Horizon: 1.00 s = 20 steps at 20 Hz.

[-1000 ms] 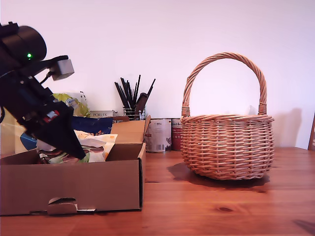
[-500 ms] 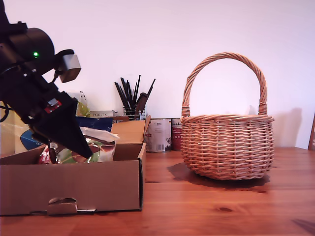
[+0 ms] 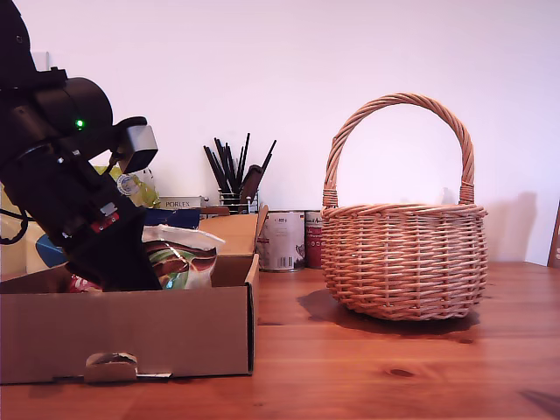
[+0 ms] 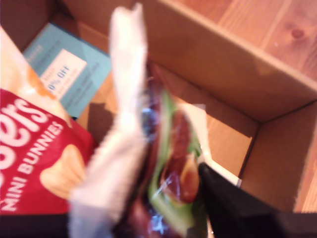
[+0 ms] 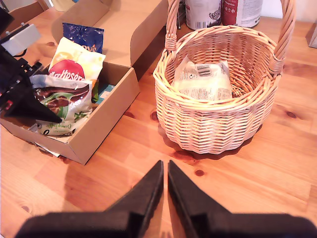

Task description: Move the bags of Easter eggs from the cardboard box on the left into the woven basket on the right side.

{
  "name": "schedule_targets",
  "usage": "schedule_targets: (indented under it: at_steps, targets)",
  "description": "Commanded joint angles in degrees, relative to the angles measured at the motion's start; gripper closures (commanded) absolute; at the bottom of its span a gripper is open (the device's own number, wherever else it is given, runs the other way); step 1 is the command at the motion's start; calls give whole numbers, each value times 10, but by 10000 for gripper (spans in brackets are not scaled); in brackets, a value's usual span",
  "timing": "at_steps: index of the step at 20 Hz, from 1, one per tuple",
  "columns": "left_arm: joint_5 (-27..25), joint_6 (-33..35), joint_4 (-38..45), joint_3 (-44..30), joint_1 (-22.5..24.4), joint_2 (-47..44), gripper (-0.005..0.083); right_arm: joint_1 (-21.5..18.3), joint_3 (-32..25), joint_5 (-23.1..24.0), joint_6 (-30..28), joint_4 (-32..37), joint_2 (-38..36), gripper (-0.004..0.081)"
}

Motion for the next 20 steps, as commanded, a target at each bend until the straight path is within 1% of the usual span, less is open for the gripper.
schedule_targets:
  at_steps: [1,2,4,7,10,12,14,16,17,18,19,20]
  targets:
    - [4,-1,5,0,-4,10,732,3,7,0,-2,5,1,783]
    - [4,-1,4,4,-4,9,755,3,7,0,-2,5,1,783]
    - [4,-1,-13,24,-4,9,755,3,7,1,-2,5,1,783]
    - [8,-1,-81,83,-4,3,755,3,7,1,-2,5,1,783]
    - [34,-1,-134,144,-4,-17,755,3,7,0,-2,5,1,783]
    - [66,-6,-146,176,-7,-33,755,3,7,0,-2,6,1,783]
    - [118,-30,-131,199,-18,-43,755,3,7,0,-2,6,1,783]
    - [149,-78,-87,212,-37,-43,755,3,7,0,-2,6,1,783]
    - [152,-103,-52,212,-52,-42,755,3,7,0,-2,6,1,783]
    - [150,-113,-17,212,-70,-40,755,3,7,0,-2,6,1,783]
    - [145,-145,20,212,-88,-36,755,3,7,0,-2,6,1,783]
    - [128,-169,60,212,-107,-32,756,3,7,0,-2,6,1,783]
